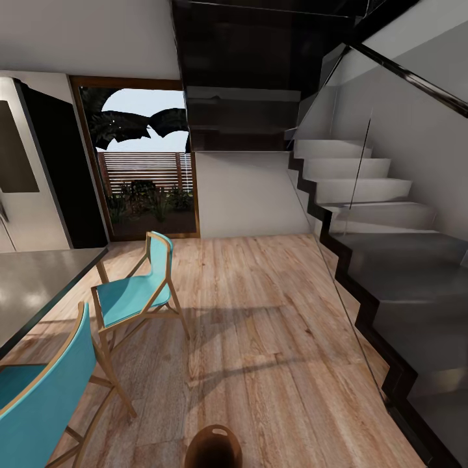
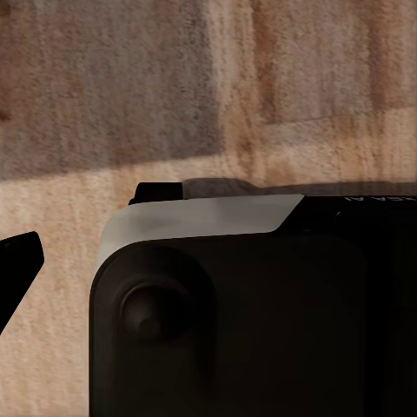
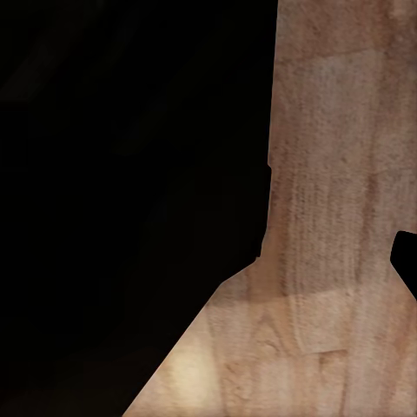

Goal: Put the three can of soda from the living room inside the tash can in the kitchen.

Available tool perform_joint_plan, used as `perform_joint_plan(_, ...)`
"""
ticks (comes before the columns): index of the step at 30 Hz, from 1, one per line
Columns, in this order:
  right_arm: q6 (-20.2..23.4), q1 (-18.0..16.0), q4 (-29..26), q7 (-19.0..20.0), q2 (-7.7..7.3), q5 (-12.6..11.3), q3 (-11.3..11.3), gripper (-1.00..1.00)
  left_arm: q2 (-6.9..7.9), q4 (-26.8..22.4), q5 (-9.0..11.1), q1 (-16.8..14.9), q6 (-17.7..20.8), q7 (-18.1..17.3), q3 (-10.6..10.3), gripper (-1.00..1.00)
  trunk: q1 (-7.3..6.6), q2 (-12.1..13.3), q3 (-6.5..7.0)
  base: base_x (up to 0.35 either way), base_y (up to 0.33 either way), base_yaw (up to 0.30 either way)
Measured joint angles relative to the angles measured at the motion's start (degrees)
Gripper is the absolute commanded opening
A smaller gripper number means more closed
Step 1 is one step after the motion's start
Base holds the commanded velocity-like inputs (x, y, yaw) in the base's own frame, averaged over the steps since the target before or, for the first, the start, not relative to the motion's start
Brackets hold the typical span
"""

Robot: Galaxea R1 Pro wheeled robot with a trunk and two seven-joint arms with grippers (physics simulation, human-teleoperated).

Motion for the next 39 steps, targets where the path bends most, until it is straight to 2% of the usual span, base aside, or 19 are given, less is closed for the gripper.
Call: perform_joint_plan(39, 0.0, 0.0, 0.0, 0.0, 0.0, 0.0, 0.0, 1.0, 0.0, 0.0, 0.0, 0.0, 0.0, 0.0, 0.0, 1.0, 0.0, 0.0, 0.0, 0.0, 0.0, 0.0)
